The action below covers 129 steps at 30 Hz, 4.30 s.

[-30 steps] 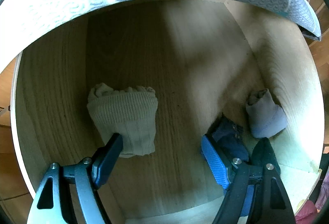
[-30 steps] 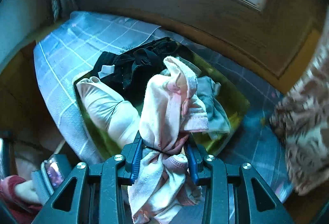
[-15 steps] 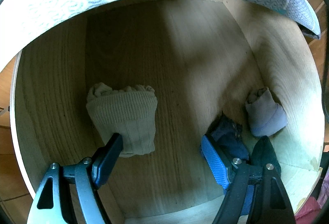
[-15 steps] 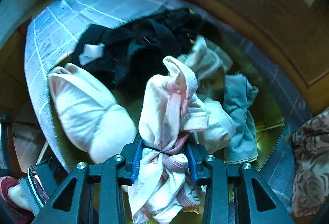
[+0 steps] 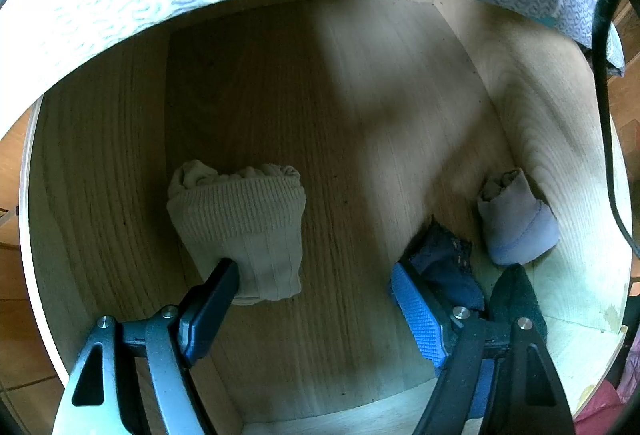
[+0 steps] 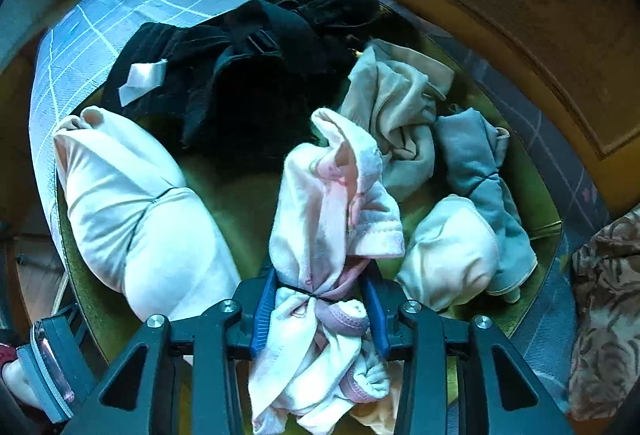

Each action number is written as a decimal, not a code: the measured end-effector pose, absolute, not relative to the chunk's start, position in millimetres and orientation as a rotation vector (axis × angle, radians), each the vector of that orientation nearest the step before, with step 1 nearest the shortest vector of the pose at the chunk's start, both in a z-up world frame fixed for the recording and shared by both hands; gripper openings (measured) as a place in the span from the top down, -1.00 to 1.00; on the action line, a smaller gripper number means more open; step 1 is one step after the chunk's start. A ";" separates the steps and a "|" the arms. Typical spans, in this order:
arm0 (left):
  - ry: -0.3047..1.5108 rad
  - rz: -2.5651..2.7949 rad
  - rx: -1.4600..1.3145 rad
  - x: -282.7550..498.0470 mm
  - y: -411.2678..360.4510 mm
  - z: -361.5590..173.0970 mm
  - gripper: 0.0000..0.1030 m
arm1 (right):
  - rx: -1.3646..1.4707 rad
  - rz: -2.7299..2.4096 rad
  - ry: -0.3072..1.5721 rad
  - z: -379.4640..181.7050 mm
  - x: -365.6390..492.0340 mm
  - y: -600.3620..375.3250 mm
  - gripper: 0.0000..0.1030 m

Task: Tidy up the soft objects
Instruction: 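Carry the pink-and-white sock with the right tool into the red box and release, then return the right tool to the drawer and grasp the navy sock, then close the left tool on the beige knit sock in the drawer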

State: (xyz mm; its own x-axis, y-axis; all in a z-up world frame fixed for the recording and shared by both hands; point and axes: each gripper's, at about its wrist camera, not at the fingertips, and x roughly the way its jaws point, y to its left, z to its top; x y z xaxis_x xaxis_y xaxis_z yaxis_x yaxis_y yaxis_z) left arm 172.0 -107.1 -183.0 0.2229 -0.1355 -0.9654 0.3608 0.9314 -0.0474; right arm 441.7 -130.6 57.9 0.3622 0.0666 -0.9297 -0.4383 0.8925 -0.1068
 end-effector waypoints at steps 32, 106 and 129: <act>1.310 -0.339 0.222 171.3 -115.5 -189.1 -0.56 | -0.159 0.396 0.963 120.7 291.2 -183.7 0.04; 1.339 -0.421 0.133 210.7 -13.3 -162.6 -0.21 | -0.222 0.607 1.357 -89.2 217.9 -97.5 -0.17; 1.301 -0.550 -0.104 226.0 42.3 -139.1 0.22 | -0.167 0.593 1.339 -92.5 210.3 -107.9 -0.18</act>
